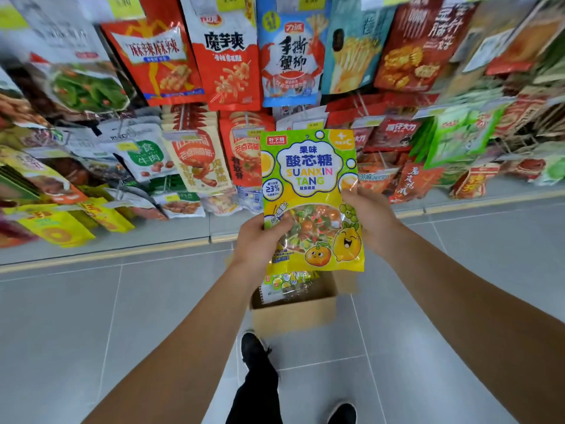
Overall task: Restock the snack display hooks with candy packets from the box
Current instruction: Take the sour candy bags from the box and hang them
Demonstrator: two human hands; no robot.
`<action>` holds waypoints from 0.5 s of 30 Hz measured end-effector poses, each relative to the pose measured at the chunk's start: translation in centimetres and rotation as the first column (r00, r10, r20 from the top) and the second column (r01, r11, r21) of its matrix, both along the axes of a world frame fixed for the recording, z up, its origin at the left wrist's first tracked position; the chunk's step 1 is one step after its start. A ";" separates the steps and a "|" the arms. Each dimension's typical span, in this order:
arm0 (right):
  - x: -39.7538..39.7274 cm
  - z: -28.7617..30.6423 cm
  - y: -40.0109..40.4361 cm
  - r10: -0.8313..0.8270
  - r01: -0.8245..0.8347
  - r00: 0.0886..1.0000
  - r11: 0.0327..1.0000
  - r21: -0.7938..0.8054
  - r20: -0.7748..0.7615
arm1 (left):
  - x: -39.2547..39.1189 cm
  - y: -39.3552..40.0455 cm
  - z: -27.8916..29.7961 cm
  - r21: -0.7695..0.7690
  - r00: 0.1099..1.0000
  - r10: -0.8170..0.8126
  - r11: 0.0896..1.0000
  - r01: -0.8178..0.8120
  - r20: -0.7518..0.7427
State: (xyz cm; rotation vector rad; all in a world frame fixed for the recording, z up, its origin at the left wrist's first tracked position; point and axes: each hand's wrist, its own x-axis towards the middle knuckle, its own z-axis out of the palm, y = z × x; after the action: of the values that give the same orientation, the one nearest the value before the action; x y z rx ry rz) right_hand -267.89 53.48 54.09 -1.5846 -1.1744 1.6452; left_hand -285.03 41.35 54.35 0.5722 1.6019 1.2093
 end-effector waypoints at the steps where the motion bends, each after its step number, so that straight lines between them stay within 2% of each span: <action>1: 1.5 1.5 -0.2 0.007 -0.007 1.000 1.000 0.018 -0.014 | 1.4 -0.4 1.5 0.028 1.000 -0.007 1.000 0.008 -0.023; 3: 3.8 3.8 0.0 0.034 -0.032 0.998 0.998 0.045 -0.057 | 3.4 -1.0 4.0 0.075 0.998 -0.018 0.997 0.023 -0.060; 7: 7.1 13.3 -1.0 0.062 -0.040 0.991 0.983 0.178 -0.119 | 6.5 -0.6 11.0 0.215 0.987 -0.004 0.976 0.040 -0.163; 15: 11.3 28.7 2.7 0.055 0.074 0.967 0.875 0.478 -0.251 | 10.2 4.3 25.7 0.441 0.934 0.019 0.885 0.150 -0.356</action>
State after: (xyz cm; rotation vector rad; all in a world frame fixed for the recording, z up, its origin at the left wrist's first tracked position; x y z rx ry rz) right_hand -256.63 56.16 82.83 -1.0252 -1.3058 1.3553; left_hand -274.83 45.64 80.05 1.2000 1.5637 1.5113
